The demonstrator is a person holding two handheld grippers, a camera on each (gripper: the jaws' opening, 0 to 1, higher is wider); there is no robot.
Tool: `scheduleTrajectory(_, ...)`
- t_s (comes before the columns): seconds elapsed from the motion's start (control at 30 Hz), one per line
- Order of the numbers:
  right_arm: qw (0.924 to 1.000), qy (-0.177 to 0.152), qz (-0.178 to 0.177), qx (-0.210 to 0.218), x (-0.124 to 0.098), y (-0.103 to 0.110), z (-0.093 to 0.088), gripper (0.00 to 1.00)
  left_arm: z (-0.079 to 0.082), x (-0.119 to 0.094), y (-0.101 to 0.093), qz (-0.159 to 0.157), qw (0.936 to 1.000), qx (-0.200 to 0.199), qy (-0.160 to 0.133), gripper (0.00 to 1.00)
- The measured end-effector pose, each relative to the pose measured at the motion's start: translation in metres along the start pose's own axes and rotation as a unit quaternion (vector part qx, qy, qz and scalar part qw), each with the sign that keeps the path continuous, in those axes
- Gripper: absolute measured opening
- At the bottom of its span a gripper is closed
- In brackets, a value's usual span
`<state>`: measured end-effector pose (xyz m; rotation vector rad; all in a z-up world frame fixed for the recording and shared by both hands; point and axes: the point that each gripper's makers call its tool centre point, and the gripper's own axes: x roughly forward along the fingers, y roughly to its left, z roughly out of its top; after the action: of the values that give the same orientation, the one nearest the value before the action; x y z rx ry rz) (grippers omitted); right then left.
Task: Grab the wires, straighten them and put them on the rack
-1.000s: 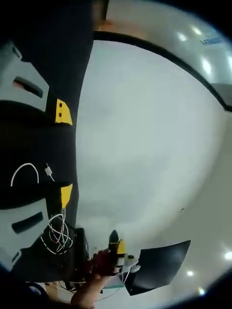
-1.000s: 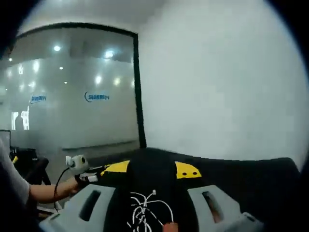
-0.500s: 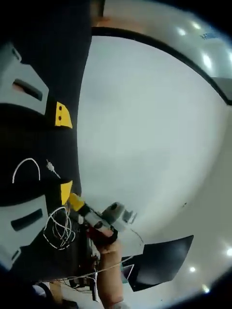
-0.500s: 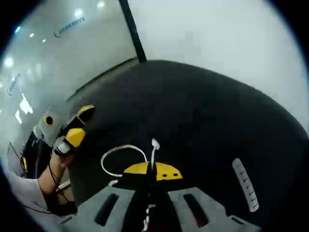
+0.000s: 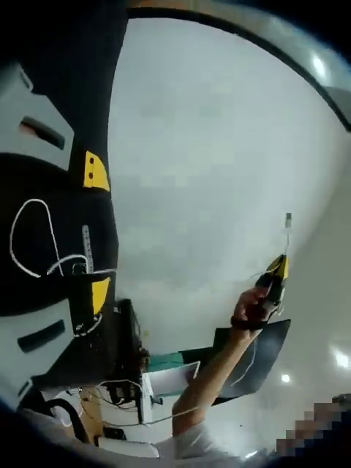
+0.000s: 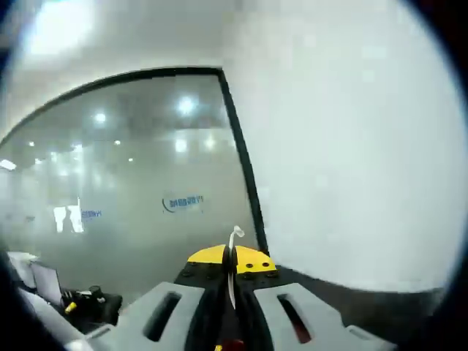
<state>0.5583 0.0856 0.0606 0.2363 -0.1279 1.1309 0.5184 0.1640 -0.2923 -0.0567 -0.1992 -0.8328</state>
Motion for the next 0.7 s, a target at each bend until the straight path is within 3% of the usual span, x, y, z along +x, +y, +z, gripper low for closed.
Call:
scheduleTrajectory(0.07, 0.9996, -0.01, 0.001, -0.026, 0.0, 0.018, 0.027, 0.01, 0.002, 0.012, -0.022, -0.036, 0.9983, 0.021, 0.04, 0.62)
scheduleTrajectory(0.13, 0.9993, -0.021, 0.007, -0.03, -0.002, 0.032, 0.045, 0.01, -0.008, 0.021, -0.03, -0.051, 0.9944, 0.033, 0.086, 0.78)
scheduleTrajectory(0.17, 0.9988, -0.028, 0.012, -0.039, -0.004, 0.04, 0.054, 0.01, -0.013, 0.028, -0.032, -0.056, 0.9921, 0.043, 0.104, 0.77)
scheduleTrajectory(0.23, 0.9981, -0.034, 0.006, -0.05, -0.008, 0.051, 0.067, 0.01, -0.016, 0.035, -0.013, -0.004, 0.9938, 0.063, 0.091, 0.57)
scheduleTrajectory(0.27, 0.9986, -0.031, -0.004, -0.042, -0.01, 0.051, 0.071, 0.01, -0.021, 0.037, -0.005, 0.007, 0.9945, 0.048, 0.093, 0.45)
scheduleTrajectory(0.33, 0.9988, -0.039, 0.002, -0.031, -0.014, 0.061, 0.078, 0.01, -0.04, 0.041, -0.007, -0.028, 0.9936, 0.009, 0.109, 0.45)
scheduleTrajectory(0.37, 0.9985, -0.041, 0.008, -0.034, -0.016, 0.066, 0.082, 0.01, -0.041, 0.043, -0.01, -0.042, 0.9944, 0.005, 0.097, 0.49)
scheduleTrajectory(0.43, 0.9966, -0.055, 0.006, -0.061, -0.019, 0.073, 0.094, 0.01, -0.048, 0.045, -0.011, -0.047, 0.9936, -0.008, 0.102, 0.49)
scheduleTrajectory(0.47, 0.9949, -0.065, 0.014, -0.075, -0.021, 0.081, 0.102, 0.01, -0.046, 0.047, -0.014, -0.047, 0.9936, -0.011, 0.103, 0.49)
scheduleTrajectory(0.53, 0.991, -0.078, 0.032, -0.104, -0.024, 0.099, 0.117, 0.01, -0.029, 0.054, -0.015, -0.044, 0.9945, -0.053, 0.079, 0.49)
scheduleTrajectory(0.57, 0.9913, -0.078, 0.03, -0.102, -0.024, 0.103, 0.121, 0.01, -0.015, 0.056, -0.021, -0.043, 0.9956, -0.049, 0.067, 0.5)
scheduleTrajectory(0.63, 0.9914, -0.084, 0.038, -0.093, -0.023, 0.116, 0.133, 0.01, 0.007, 0.067, -0.032, -0.03, 0.9972, 0.03, 0.062, 0.64)
scheduleTrajectory(0.7, 0.9902, -0.089, 0.044, -0.098, -0.021, 0.131, 0.141, 0.01, 0.007, 0.083, -0.07, -0.089, 0.9909, 0.071, 0.072, 0.73)
